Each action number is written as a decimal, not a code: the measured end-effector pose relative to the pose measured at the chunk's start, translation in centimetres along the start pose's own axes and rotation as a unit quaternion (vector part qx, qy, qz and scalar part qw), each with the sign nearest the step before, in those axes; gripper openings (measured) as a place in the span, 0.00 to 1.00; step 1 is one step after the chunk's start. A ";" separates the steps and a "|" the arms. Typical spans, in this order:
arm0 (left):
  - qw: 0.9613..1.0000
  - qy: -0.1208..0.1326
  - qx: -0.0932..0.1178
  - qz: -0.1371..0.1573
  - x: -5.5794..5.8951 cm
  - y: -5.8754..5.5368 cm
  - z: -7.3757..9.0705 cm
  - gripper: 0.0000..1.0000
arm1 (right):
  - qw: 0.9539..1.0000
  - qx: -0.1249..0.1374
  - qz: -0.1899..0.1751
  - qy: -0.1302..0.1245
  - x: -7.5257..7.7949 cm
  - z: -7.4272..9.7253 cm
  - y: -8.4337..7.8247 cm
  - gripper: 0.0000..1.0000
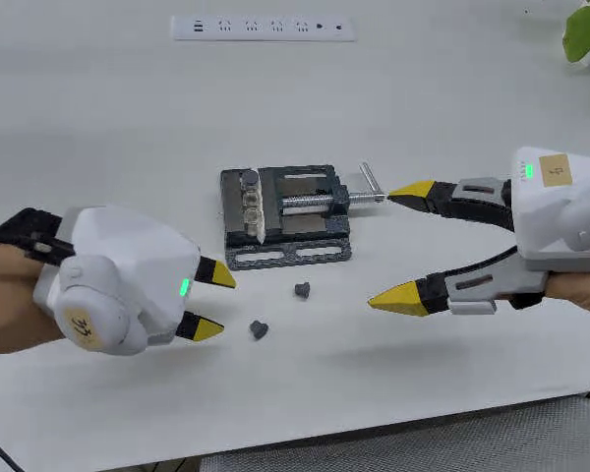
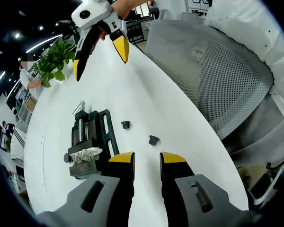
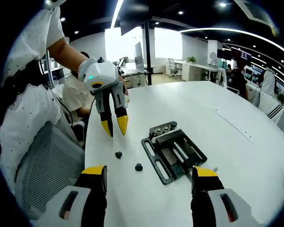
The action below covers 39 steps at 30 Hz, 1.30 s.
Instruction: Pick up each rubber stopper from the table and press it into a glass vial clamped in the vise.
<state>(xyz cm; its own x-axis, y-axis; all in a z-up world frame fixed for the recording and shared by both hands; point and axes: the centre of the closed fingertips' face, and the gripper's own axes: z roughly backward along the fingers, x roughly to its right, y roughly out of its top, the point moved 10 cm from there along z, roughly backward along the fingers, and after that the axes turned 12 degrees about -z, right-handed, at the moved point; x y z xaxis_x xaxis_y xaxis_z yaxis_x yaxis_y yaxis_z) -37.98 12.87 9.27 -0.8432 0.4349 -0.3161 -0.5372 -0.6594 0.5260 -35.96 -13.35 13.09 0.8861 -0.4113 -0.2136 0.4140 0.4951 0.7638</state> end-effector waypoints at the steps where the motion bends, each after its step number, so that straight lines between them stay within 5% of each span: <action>1: 1.000 -0.004 0.000 -0.004 -0.1 0.0 -0.3 0.17 | 1.000 0.002 -0.002 -0.001 0.0 0.1 -0.1 0.71; 16: 0.995 -0.070 -0.009 -0.077 -0.9 0.1 -3.1 0.11 | 0.999 0.019 -0.025 -0.028 0.3 1.9 -1.5 0.69; 39: 0.990 -0.107 -0.001 -0.092 -1.1 -0.5 -4.7 0.07 | 0.998 0.024 -0.045 -0.048 0.7 2.5 -2.2 0.67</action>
<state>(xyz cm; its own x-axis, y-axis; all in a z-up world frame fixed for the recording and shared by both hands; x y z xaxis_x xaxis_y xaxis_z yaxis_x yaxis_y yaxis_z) -36.85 9.82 5.69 -0.7080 0.6673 -0.2312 -0.6809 -0.5580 0.4745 -36.74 -16.64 12.81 0.8203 -0.5256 -0.2254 0.4790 0.4160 0.7730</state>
